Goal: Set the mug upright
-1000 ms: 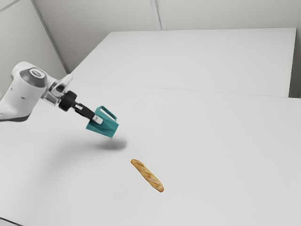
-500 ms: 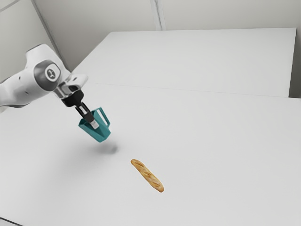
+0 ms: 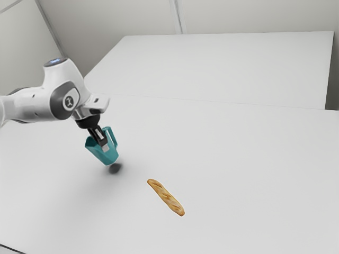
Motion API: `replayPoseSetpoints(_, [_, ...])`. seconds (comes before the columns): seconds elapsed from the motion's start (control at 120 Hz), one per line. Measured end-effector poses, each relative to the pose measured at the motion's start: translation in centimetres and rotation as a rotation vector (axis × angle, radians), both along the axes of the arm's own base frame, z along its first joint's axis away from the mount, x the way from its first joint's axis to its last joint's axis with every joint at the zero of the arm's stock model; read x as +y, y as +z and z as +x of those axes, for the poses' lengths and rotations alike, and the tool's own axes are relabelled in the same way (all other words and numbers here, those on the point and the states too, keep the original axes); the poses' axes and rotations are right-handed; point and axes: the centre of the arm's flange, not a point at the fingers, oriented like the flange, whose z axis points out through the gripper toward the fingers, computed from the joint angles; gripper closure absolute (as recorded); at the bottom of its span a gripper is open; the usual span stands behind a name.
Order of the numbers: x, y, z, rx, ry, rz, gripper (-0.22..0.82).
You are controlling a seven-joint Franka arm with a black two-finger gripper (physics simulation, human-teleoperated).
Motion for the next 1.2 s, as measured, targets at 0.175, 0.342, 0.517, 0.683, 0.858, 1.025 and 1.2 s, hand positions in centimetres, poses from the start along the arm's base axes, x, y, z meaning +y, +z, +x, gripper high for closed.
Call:
replayPoseSetpoints(0.175, [-0.8, -1.1, -0.2, -0.016, 0.040, 0.034, 0.78])
replayPoseSetpoints(0.342, [-1.3, -2.0, -0.2, -0.029, 0.076, 0.055, 0.78])
replayPoseSetpoints(0.517, [-1.6, -2.4, -0.2, -0.040, 0.118, 0.062, 0.78])
replayPoseSetpoints(0.683, [-1.7, -3.3, -0.1, -0.028, 0.153, 0.063, 0.78])
replayPoseSetpoints(0.858, [-2.2, -3.8, 0.0, -0.018, 0.173, 0.063, 0.78])
replayPoseSetpoints(1.025, [-2.5, -4.6, 0.1, -0.005, 0.189, 0.063, 0.78])
replayPoseSetpoints(1.2, [-2.6, -5.2, 0.1, 0.007, 0.206, 0.064, 0.78])
